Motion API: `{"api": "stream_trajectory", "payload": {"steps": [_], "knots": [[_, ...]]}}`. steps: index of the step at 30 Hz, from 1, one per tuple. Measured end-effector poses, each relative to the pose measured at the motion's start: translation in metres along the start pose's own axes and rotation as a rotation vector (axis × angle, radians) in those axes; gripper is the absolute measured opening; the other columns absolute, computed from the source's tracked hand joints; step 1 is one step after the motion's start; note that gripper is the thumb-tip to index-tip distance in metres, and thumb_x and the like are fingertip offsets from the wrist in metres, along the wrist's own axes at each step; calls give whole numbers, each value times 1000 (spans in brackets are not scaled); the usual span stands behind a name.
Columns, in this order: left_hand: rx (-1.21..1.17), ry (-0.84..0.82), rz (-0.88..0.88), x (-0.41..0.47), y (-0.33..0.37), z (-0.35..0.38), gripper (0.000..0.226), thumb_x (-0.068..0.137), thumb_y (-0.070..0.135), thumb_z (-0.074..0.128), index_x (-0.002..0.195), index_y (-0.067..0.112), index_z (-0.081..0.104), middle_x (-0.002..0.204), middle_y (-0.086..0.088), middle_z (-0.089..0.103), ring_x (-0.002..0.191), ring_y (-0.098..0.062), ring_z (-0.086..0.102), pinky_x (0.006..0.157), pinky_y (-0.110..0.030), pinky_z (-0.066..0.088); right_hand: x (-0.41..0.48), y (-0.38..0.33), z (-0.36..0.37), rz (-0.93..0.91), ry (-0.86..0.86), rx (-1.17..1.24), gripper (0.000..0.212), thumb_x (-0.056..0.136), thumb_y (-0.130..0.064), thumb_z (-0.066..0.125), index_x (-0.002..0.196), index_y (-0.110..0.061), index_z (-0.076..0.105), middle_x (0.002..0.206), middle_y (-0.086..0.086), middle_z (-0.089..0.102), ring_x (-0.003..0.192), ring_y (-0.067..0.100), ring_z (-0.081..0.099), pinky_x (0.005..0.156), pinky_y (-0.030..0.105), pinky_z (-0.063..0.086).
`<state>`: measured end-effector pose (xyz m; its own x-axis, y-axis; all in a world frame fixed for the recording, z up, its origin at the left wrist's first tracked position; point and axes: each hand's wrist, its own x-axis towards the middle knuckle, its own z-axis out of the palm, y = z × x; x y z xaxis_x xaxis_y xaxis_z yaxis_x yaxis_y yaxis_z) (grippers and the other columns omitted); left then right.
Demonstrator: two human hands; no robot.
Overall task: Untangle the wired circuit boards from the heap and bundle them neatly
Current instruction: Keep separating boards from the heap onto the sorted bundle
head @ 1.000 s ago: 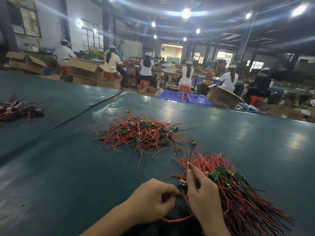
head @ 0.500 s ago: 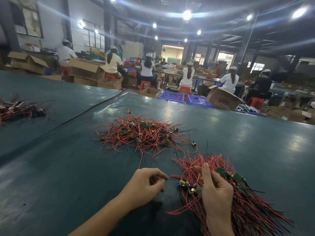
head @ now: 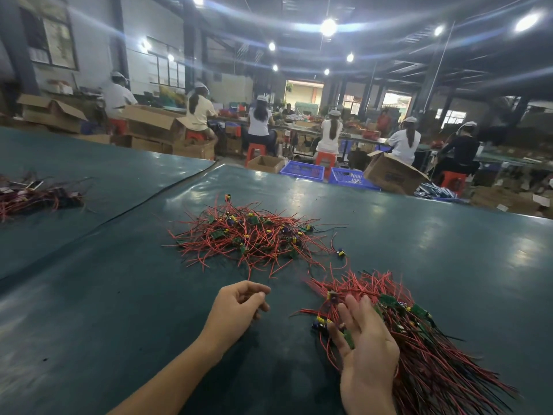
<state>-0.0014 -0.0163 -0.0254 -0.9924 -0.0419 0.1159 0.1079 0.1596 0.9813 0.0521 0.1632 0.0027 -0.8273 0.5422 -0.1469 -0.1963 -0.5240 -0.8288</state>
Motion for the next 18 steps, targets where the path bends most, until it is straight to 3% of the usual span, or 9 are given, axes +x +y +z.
{"api": "stream_trajectory", "payload": {"steps": [4, 7, 10, 13, 15, 16, 18], "knots": [[610, 127, 359, 9, -15, -7, 17, 89, 22, 63, 104, 26, 69, 106, 14, 61, 101, -5, 52, 91, -25, 43, -2, 11, 6, -24, -53, -77, 31, 94, -16, 63, 125, -16, 60, 115, 5, 66, 104, 16, 65, 47, 24, 54], [718, 165, 292, 27, -22, -8, 32, 92, 33, 58, 123, 25, 60, 131, 8, 49, 123, -14, 41, 104, -33, 33, -4, 16, 6, -84, -74, -140, 34, 95, -13, 62, 127, -22, 56, 125, 6, 60, 104, 14, 63, 50, 22, 55], [827, 209, 315, 50, -26, -10, 37, 92, 34, 57, 128, 23, 55, 142, 1, 42, 133, -20, 34, 109, -39, 27, -9, 18, 5, -276, -23, -230, 22, 94, -11, 61, 108, -29, 59, 123, 10, 53, 89, 25, 64, 54, 22, 56], [840, 229, 303, 72, -25, -17, 33, 91, 24, 57, 124, 19, 54, 142, -4, 43, 132, -24, 37, 108, -41, 29, -17, 16, 6, -554, -47, -348, 21, 92, -14, 62, 97, -34, 56, 106, 18, 52, 76, 43, 56, 57, 40, 53], [715, 183, 239, 85, -25, -20, 40, 90, 11, 55, 129, 15, 47, 139, -7, 47, 128, -25, 44, 106, -42, 36, -21, 17, 8, -614, -121, -358, 19, 91, -14, 62, 96, -32, 57, 94, 15, 55, 72, 40, 55, 56, 47, 51], [626, 136, 196, 91, -25, -21, 49, 90, 4, 52, 137, 13, 39, 141, -8, 47, 128, -26, 45, 106, -44, 38, -22, 19, 9, -645, -150, -370, 21, 91, -13, 62, 97, -33, 57, 95, 11, 56, 72, 33, 56, 55, 45, 52], [531, 50, 122, 101, -25, -22, 67, 90, -3, 48, 150, 12, 20, 151, -7, 38, 130, -28, 44, 107, -46, 39, -23, 23, 11, -740, -199, -432, 31, 90, -8, 62, 104, -36, 57, 107, 4, 55, 76, 17, 59, 54, 28, 52]]}}
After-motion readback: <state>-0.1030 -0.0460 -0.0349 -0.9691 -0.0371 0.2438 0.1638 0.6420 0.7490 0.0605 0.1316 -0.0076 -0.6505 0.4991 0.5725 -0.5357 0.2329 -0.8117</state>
